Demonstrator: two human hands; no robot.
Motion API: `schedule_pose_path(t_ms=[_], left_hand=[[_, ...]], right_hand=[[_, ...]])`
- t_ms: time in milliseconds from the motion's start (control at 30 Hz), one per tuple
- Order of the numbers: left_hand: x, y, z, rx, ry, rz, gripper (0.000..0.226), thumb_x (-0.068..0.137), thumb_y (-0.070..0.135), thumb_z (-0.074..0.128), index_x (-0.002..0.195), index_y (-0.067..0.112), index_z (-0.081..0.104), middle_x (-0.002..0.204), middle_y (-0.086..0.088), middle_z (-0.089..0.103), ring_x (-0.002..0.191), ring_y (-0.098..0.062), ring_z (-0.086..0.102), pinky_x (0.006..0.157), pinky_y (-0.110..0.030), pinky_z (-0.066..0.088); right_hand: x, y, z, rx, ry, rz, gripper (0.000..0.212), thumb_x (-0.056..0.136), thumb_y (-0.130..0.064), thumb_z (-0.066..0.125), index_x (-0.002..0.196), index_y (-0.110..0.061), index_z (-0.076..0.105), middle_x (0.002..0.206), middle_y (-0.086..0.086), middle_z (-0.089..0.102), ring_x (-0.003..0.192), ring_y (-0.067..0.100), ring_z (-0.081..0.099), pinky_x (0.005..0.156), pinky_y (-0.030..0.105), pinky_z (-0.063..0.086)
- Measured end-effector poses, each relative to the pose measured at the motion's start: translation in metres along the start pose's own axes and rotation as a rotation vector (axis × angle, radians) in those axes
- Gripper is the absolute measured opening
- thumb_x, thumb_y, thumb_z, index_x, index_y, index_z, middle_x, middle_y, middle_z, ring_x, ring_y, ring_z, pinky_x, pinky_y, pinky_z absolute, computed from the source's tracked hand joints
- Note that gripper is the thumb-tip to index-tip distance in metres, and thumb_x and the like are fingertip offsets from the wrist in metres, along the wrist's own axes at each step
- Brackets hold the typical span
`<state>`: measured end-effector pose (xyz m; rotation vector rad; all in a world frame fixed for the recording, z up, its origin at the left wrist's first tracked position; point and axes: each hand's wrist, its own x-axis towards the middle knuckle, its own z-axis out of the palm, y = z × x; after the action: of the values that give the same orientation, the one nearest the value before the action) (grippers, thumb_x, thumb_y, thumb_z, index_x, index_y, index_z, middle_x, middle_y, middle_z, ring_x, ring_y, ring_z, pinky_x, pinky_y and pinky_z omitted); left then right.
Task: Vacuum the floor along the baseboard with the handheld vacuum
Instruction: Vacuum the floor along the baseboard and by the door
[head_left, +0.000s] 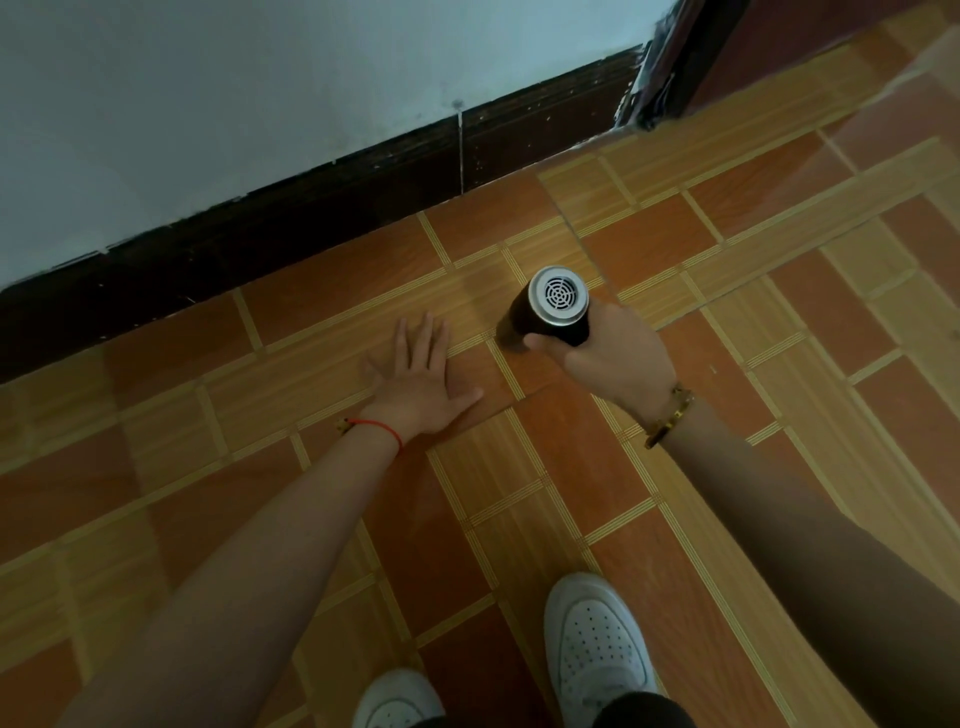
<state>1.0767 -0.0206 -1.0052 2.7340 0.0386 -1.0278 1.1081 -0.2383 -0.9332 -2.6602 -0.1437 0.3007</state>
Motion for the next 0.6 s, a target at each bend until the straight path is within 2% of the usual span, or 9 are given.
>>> schedule_pose_path(t_ms=[100, 267, 367, 467, 600], left_hand=[[-0.001, 0.007, -0.005, 0.042, -0.089, -0.047, 0.116, 0.079, 0.086, 0.037, 0.148, 0.028, -0.037, 0.151, 0.006, -0.051, 0.141, -0.029, -0.044, 0.111, -0.077, -0.003], [-0.003, 0.019, -0.009, 0.07, -0.141, -0.093, 0.133, 0.069, 0.092, 0.043, 0.147, 0.021, -0.038, 0.15, -0.001, -0.052, 0.141, -0.034, -0.043, 0.113, -0.075, -0.006], [0.001, 0.028, -0.006, 0.102, -0.079, -0.085, 0.135, 0.069, 0.093, 0.041, 0.149, 0.014, -0.034, 0.155, -0.009, -0.045, 0.141, -0.032, -0.043, 0.115, -0.071, -0.009], [0.008, 0.037, -0.01, 0.153, 0.06, 0.004, 0.13, 0.072, 0.092, 0.038, 0.15, 0.016, -0.033, 0.158, -0.01, -0.04, 0.143, -0.032, -0.04, 0.114, -0.07, -0.013], [0.029, 0.042, -0.031, 0.201, 0.13, 0.072, 0.127, 0.075, 0.089, 0.038, 0.15, 0.015, -0.033, 0.156, -0.005, -0.044, 0.144, -0.029, -0.039, 0.115, -0.069, -0.013]], right_hand=[[0.003, 0.006, 0.0, 0.004, 0.106, 0.059, 0.063, 0.078, -0.07, 0.057, 0.117, -0.02, 0.053, 0.081, -0.008, 0.059, 0.085, 0.022, 0.064, 0.066, 0.04, 0.056], [0.009, 0.019, -0.004, 0.05, 0.117, 0.054, 0.065, 0.077, -0.069, 0.059, 0.118, -0.019, 0.055, 0.082, -0.007, 0.061, 0.081, 0.02, 0.064, 0.064, 0.036, 0.054], [0.017, 0.021, -0.002, 0.053, 0.208, 0.1, 0.068, 0.078, -0.068, 0.06, 0.121, -0.016, 0.055, 0.088, -0.002, 0.067, 0.08, 0.021, 0.065, 0.06, 0.033, 0.053], [0.029, 0.023, -0.007, 0.095, 0.232, 0.109, 0.066, 0.078, -0.066, 0.062, 0.119, -0.014, 0.056, 0.083, -0.007, 0.062, 0.074, 0.015, 0.061, 0.049, 0.021, 0.04], [0.048, 0.028, -0.008, 0.134, 0.154, 0.074, 0.065, 0.079, -0.065, 0.061, 0.119, -0.015, 0.055, 0.092, -0.001, 0.067, 0.082, 0.018, 0.065, 0.066, 0.034, 0.056]])
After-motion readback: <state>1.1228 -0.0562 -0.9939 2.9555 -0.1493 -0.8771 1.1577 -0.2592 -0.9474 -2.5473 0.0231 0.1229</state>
